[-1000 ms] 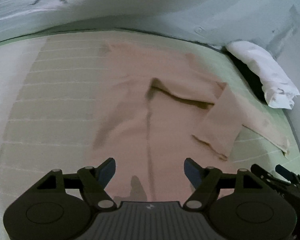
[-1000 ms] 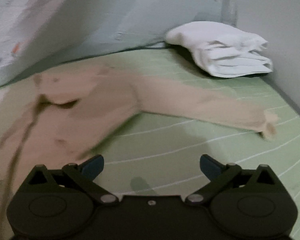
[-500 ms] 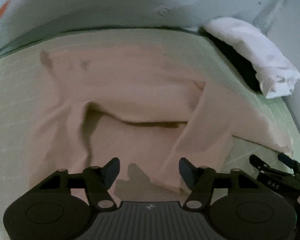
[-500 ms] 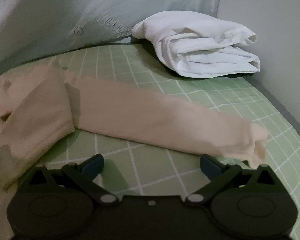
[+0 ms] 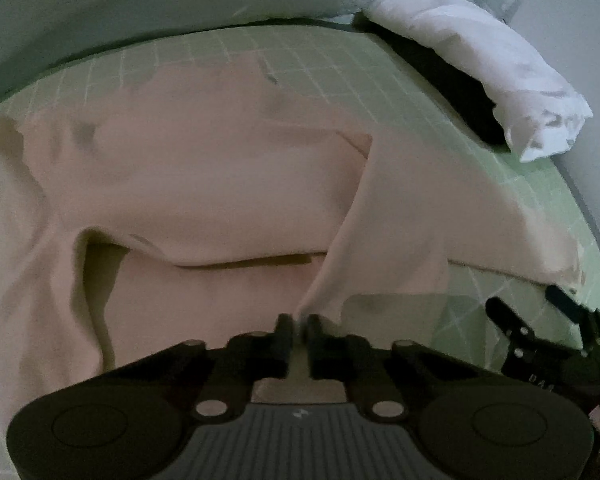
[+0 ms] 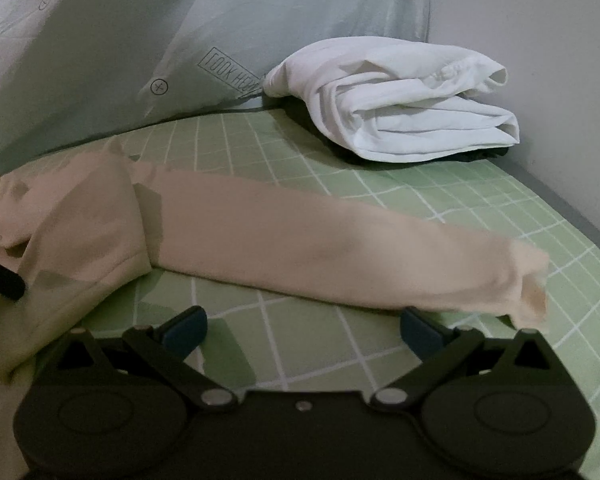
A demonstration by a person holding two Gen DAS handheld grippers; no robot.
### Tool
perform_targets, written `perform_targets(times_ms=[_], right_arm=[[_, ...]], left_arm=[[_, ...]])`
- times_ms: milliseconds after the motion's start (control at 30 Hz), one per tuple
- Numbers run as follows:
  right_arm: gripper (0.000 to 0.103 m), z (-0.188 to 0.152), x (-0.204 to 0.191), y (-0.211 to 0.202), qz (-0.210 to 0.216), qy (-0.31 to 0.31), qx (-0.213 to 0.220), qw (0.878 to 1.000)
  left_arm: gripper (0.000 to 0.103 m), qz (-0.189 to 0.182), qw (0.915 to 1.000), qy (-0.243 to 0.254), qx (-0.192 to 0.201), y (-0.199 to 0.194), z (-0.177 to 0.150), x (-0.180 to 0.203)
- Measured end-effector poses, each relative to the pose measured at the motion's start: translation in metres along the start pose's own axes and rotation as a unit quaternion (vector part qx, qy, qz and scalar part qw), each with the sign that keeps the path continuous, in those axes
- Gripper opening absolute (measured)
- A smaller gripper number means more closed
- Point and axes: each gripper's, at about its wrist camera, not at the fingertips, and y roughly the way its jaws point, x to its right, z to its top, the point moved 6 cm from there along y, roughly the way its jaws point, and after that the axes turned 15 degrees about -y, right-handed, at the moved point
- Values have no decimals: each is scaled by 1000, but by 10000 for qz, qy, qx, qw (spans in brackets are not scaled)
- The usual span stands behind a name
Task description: Fold clothes
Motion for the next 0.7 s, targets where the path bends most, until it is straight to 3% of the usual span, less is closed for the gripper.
perform_targets(times_ms=[467,700], right_arm=[[103,1,-1,0,2,-12,19,10000],[103,1,-2,0,-1,-8,21,10000]], left_arm=[[2,-176,9940,-829,695,-87,-34,-16],[2,-430,9763,-1771,1165,-136,-66,-44]])
